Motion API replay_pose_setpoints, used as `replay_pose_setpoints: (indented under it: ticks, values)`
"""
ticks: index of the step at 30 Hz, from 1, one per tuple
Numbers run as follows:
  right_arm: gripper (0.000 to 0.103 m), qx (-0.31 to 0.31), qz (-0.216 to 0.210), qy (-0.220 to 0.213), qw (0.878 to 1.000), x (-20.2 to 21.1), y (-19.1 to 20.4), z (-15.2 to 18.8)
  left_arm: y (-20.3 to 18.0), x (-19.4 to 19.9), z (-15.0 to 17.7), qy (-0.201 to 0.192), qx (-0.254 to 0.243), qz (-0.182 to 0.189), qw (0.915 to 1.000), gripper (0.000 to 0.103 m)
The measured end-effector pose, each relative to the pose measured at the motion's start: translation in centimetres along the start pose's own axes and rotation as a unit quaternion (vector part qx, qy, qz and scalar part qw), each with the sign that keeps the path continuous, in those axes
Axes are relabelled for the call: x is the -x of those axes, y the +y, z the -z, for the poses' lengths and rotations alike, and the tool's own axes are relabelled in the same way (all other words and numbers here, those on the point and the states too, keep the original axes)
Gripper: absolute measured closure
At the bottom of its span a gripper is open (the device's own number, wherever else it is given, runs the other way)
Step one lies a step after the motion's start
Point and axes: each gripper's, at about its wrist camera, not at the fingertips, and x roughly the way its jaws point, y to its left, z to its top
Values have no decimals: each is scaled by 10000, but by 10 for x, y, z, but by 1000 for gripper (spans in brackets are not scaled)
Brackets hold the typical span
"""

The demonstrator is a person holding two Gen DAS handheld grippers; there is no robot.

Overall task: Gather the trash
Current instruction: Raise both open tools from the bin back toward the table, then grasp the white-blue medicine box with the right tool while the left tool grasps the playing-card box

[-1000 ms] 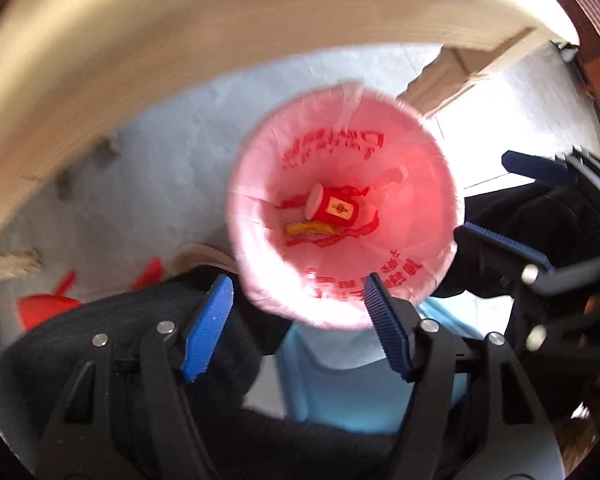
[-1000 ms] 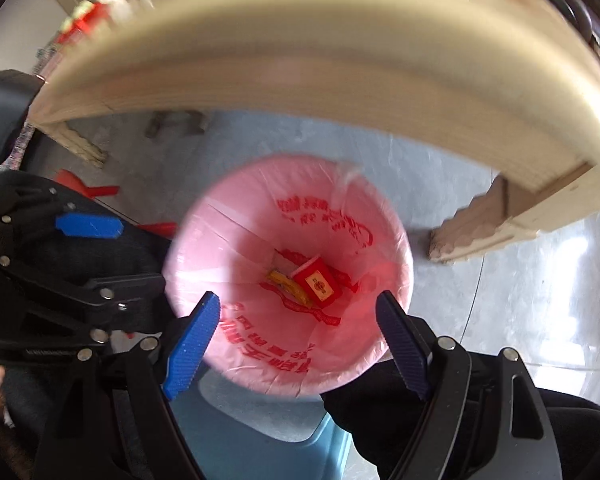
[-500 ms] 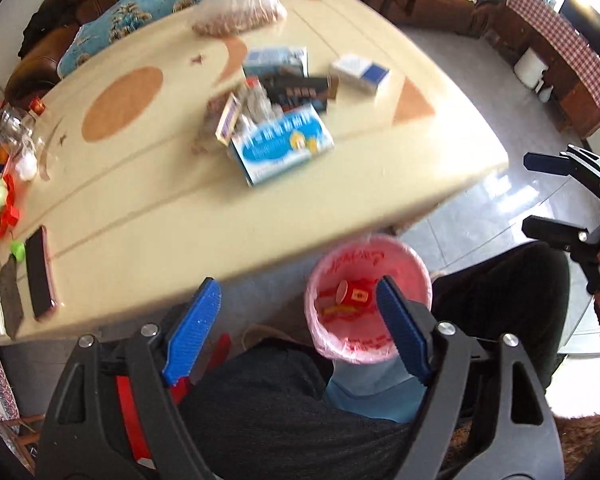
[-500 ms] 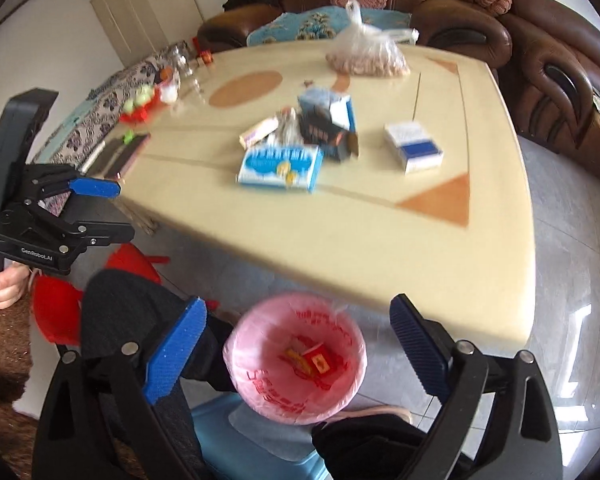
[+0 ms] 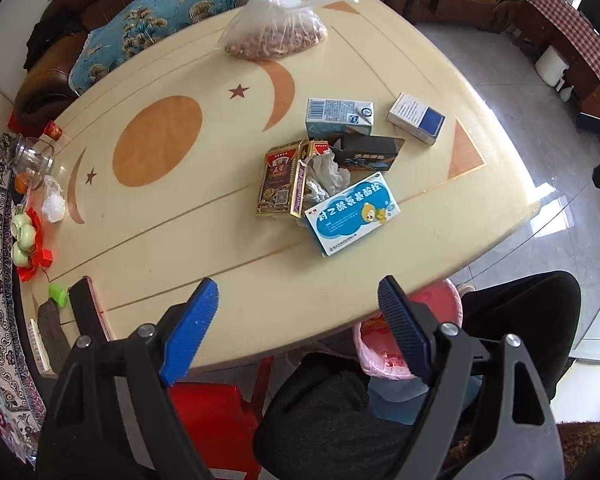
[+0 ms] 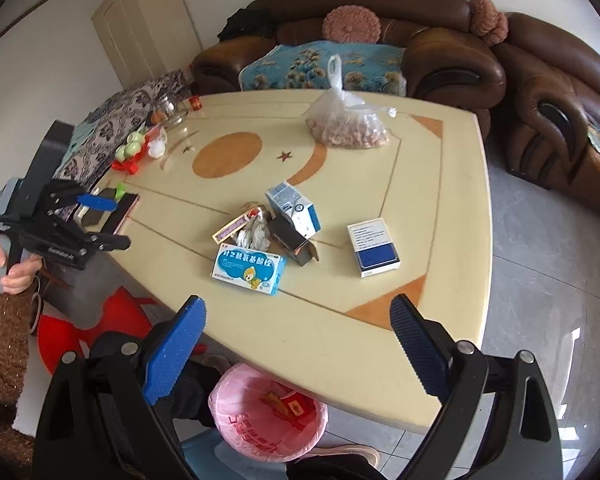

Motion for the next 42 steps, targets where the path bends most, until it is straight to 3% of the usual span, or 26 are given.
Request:
replay_pose_setpoints:
  ticks: [11, 21, 30, 42]
  values:
    - [12, 192, 44, 357, 9992, -51, -13, -40, 7, -55, -49, 359, -483, 193, 9980, 23]
    - [12, 147, -70, 758, 9970, -100, -33, -66, 30, -103, -77, 659, -479, 566, 9951, 23]
    - [12, -10, -32, 1173, 9931, -148, -54, -62, 43, -147, -88, 875, -348, 848, 9919, 23]
    - [12, -111, 15, 1605, 9870, -202, -75, -56, 53, -174, -102, 870, -295, 1114, 9895, 23]
